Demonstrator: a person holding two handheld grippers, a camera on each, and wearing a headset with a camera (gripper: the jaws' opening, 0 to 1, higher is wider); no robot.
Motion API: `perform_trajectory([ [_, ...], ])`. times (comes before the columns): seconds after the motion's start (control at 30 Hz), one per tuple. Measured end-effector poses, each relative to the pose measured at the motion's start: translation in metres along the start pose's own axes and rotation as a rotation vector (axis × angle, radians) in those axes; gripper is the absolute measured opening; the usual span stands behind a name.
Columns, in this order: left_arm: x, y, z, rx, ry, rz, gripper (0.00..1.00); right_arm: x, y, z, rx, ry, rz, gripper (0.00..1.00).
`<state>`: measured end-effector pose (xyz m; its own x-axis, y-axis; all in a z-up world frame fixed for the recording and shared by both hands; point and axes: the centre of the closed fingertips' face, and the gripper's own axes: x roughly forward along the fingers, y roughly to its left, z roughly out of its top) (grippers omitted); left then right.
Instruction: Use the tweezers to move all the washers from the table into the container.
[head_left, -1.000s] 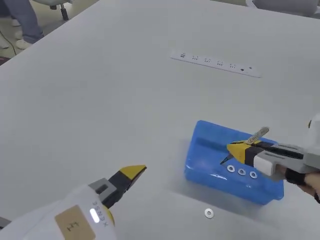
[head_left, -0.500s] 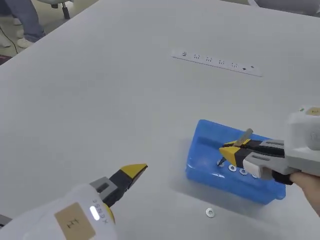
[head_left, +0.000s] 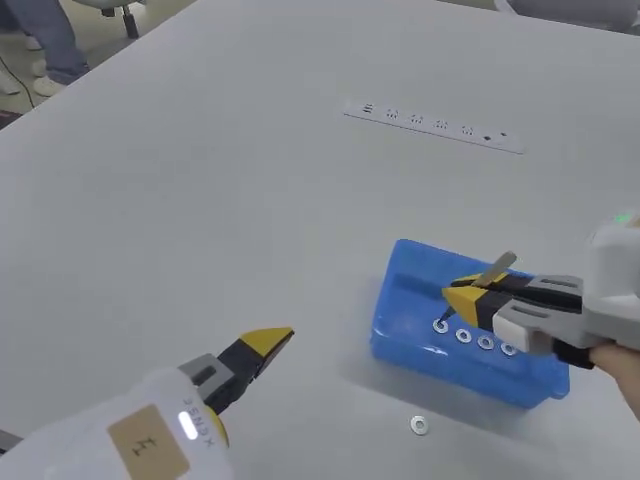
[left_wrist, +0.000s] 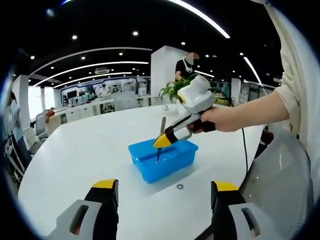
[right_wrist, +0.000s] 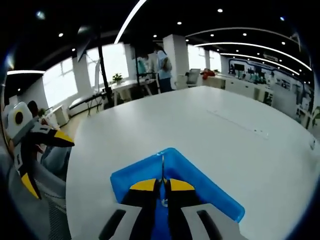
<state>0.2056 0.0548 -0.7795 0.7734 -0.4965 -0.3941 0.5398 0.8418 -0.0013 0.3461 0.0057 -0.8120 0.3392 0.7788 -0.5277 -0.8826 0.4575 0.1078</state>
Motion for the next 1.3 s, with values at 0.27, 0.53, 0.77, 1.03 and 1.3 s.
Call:
perform_trajectory([
  [0.27,-0.001,0.0,0.0,0.0,-0.002,0.0,0.76,-0.019,0.011,0.014,-0.007,-0.066,-0.003,0.04],
  [0.53,-0.001,-0.001,0.001,0.002,-0.004,-0.002,0.76,-0.043,0.043,0.028,-0.033,-0.143,0.062,0.04],
  [0.77,-0.001,-0.002,0.0,0.003,-0.002,-0.003,0.76,-0.048,0.064,0.014,-0.009,-0.123,0.105,0.04],
  [1.03,-0.001,-0.002,0.0,0.005,-0.001,-0.005,0.76,-0.038,0.078,-0.014,0.064,-0.053,0.16,0.04],
  [1.3,0.0,0.0,0.0,0.004,-0.001,-0.003,0.76,-0.026,0.079,-0.032,0.119,-0.004,0.18,0.04],
])
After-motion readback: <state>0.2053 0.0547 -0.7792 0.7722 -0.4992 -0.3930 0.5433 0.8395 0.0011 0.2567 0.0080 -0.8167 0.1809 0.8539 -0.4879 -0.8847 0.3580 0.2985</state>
